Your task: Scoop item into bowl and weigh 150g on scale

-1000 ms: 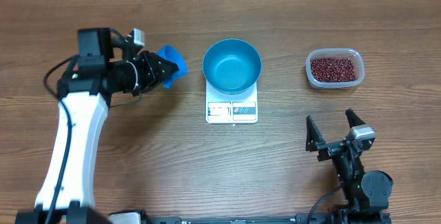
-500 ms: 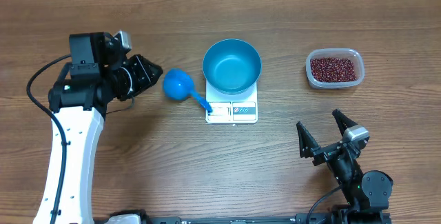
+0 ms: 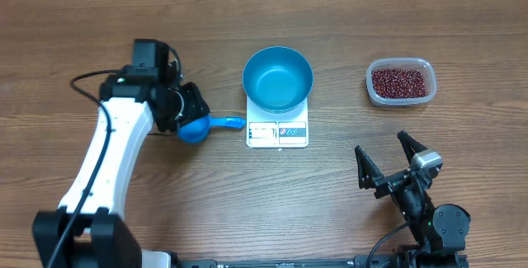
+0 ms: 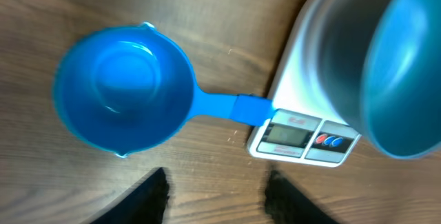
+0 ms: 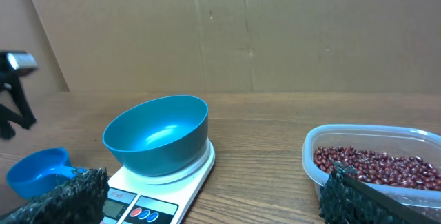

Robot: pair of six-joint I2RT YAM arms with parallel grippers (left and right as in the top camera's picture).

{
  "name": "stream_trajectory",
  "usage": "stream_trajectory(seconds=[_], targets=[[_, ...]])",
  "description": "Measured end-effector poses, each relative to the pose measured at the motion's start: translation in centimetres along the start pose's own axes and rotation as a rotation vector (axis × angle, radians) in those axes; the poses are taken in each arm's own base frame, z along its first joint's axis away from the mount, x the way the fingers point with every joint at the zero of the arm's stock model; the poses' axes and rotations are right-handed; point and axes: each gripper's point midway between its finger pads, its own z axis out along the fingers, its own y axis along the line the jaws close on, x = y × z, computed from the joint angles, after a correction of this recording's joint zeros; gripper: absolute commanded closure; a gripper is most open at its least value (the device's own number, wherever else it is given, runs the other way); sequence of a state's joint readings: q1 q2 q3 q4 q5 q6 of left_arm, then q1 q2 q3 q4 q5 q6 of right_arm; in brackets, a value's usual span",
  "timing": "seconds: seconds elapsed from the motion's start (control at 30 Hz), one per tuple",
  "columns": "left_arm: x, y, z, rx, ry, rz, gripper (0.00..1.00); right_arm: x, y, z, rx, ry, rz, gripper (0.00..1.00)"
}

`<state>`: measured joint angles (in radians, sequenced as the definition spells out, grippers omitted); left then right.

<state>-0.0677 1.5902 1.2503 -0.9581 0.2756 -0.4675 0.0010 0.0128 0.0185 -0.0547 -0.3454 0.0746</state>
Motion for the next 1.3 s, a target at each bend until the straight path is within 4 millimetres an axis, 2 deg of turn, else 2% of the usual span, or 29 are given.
stream_trajectory(seconds=[0.03,0.13,0.27,0.3,0.4,0.53,0.8,1.0,1.17,1.3], targets=[[0.3,0.1,0.5,-0.011,0.021,-0.004,0.43,0.0,0.0,0.0,0.000,0.000,0.001,0.00],[1.4,0.6,1.6,-0.043,0.087,-0.017,0.71,0.0,0.1,0.0,-0.004,0.001,0.001,0.00],[2.3,1.1,1.8,-0.065,0.129,-0.017,0.94,0.0,0.1,0.0,-0.006,0.002,0.001,0.00],[2.7,1.4,1.7,-0.076,0.143,-0.013,0.96,0.0,0.1,0.0,-0.006,0.002,0.001,0.00],[3.6,2.3,1.5,-0.123,0.178,-0.023,0.96,0.1,0.1,0.0,-0.006,0.002,0.001,0.00],[3.6,2.6,1.8,-0.141,0.165,-0.014,0.95,0.0,0.1,0.0,-0.006,0.002,0.001,0.00],[4.5,4.6,4.4,-0.195,0.150,-0.012,0.94,0.0,0.1,0.0,-0.006,0.002,0.001,0.00],[5.3,6.5,5.5,-0.258,0.147,-0.020,0.91,0.0,0.1,0.0,-0.006,0.002,0.001,0.00],[2.4,8.0,5.4,-0.357,0.002,-0.006,0.86,0.0,0.1,0.0,-0.006,0.002,0.001,0.00],[-0.9,8.0,5.2,-0.379,-0.148,-0.007,0.84,0.1,0.1,0.0,-0.006,0.002,0.002,0.00]])
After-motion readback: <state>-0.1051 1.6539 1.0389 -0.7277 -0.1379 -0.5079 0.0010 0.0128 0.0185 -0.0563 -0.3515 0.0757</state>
